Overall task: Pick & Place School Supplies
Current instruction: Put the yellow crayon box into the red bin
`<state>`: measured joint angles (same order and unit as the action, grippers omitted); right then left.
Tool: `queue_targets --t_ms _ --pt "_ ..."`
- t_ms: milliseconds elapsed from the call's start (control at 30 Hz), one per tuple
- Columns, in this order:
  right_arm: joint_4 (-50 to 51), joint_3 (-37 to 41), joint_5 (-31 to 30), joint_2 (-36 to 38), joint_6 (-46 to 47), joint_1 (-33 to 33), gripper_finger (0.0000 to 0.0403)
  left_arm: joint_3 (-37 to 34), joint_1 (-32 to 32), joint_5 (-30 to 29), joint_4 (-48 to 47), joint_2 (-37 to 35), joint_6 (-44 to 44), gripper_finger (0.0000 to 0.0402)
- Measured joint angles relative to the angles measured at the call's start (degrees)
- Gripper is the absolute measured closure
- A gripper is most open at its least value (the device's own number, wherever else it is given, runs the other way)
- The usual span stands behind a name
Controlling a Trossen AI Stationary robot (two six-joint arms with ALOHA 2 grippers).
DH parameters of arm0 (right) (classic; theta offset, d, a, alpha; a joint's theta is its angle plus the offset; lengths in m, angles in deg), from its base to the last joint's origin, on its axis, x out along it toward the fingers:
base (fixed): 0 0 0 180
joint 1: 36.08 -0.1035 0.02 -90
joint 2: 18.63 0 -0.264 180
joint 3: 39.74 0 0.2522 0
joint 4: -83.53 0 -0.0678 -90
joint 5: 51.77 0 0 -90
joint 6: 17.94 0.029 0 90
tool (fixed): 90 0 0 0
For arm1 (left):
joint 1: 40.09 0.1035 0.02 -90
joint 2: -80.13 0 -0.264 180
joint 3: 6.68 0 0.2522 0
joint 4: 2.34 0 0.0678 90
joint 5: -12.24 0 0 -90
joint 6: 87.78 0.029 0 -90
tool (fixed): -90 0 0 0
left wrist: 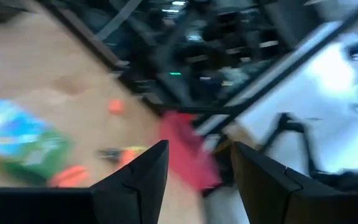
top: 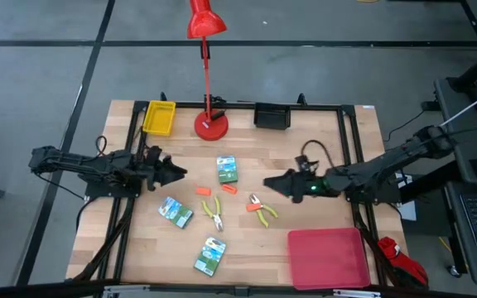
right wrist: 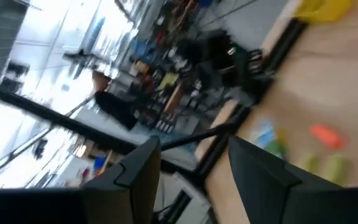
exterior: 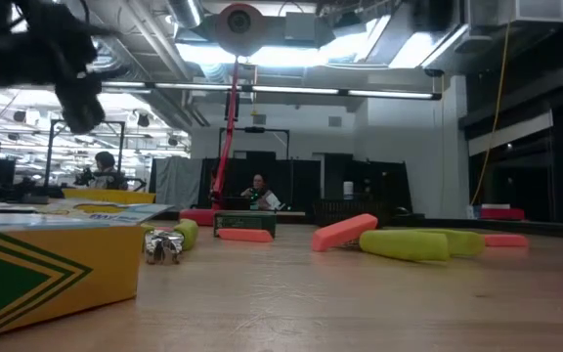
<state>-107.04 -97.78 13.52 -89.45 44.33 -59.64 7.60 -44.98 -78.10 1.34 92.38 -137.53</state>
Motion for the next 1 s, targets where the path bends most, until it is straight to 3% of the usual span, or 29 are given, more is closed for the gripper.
queue_targets --t_ms 200,333,433,533,767,1000 --pt "15.6 -12.4 13.5 -10.9 1.2 1.6 0.0211 0.0 -4.2 6.8 16.6 0.0 -3.7 0.0229" --pt "21.5 -14.8 26.4 -18.0 5.3 3.5 0.0211 0.2 -8.0 8.9 21.7 0.0 -6.2 0.0229" --pt "19.7 -14.8 32.3 -22.8 7.4 4.1 0.0211 0.8 -11.1 6.3 15.8 0.6 -7.4 0.0229" --pt "19.0 -14.9 36.6 -27.0 9.3 4.7 0.0211 2.1 -14.7 -0.6 7.1 2.5 -7.1 0.0229" --pt "9.8 -14.9 41.9 -34.3 16.1 5.7 0.0211 7.4 -21.1 -14.3 -11.3 11.1 -11.7 0.0229" --pt "10.2 -16.3 44.1 -36.0 13.9 5.5 0.0211 15.3 -23.9 -17.8 -20.3 22.0 -10.2 0.0229"
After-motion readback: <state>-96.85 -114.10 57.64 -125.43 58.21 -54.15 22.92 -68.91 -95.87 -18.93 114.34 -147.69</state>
